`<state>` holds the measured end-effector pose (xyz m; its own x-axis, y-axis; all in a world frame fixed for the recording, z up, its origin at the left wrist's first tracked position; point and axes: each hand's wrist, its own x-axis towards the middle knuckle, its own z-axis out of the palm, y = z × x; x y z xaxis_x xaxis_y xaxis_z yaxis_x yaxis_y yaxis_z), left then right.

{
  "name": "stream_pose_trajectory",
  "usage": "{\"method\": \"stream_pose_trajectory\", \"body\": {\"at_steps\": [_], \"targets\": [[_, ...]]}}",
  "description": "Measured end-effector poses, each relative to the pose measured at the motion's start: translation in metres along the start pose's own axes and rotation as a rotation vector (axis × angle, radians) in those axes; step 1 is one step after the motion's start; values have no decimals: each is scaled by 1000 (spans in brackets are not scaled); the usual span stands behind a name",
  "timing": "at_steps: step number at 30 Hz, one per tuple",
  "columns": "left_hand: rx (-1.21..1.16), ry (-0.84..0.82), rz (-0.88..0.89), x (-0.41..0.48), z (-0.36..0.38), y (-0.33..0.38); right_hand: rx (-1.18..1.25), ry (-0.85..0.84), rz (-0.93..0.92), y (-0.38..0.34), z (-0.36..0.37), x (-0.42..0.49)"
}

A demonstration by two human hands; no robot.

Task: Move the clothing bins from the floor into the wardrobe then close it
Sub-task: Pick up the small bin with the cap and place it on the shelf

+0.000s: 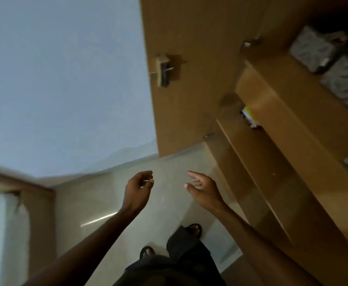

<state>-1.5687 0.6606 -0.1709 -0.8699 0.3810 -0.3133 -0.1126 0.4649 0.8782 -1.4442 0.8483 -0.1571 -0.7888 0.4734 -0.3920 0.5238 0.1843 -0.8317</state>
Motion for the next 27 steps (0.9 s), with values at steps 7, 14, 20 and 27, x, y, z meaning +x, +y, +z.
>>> {"method": "stream_pose_trajectory", "body": {"at_steps": [7,14,20,27], "targets": [[-57,264,-127,-94,-103,-80,-162,-291,-154,-34,115,-33],[-195,676,-311,-212,-176,-137,-379,-688,-311,-67,222,-71],[-292,1029,-536,-309,-177,-178,-551,-1042,-442,-83,300,-110],[-507,1341,-807,-396,-123,-207,-741,-1372,-612,-67,382,-169]]}}
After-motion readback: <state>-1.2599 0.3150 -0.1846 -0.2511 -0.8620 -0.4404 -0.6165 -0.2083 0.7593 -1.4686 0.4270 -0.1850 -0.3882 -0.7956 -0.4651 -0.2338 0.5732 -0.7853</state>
